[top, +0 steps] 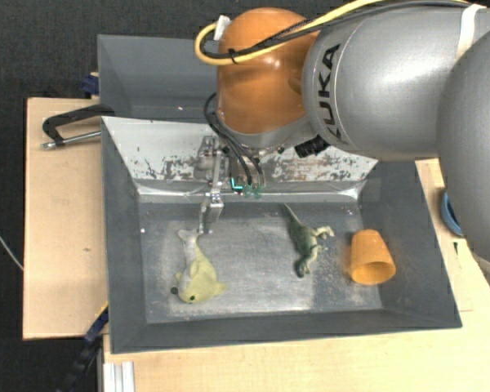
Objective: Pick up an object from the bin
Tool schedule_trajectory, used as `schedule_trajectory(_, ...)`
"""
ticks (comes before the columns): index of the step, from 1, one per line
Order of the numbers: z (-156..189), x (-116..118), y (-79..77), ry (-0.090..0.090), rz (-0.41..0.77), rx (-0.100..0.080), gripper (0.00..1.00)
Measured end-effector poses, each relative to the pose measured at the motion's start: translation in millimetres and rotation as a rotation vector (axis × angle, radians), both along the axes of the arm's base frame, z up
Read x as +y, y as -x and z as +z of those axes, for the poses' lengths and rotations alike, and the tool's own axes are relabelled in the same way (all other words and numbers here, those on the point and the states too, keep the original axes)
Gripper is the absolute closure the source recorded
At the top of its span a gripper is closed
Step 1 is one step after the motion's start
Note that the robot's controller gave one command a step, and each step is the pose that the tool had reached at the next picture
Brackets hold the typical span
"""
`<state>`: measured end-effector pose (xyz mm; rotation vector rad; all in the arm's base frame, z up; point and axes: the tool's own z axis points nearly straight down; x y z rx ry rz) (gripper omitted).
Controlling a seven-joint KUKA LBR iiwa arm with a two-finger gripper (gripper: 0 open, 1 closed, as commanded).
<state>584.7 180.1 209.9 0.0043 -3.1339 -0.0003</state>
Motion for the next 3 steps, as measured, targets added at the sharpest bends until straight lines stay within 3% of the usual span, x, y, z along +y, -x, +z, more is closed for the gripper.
schedule_trajectory(1, -136.3, 6.8, 36.3, -0.003, 0.235, -0.014, 0.00)
schedule_trajectory(2, -114.6, 8.5, 82.4, -0.004, 0.446, -0.030, 0.00)
schedule_trajectory(3, -136.1, -2.0, 51.8, -0.009, 0.417, -0.011, 0.00)
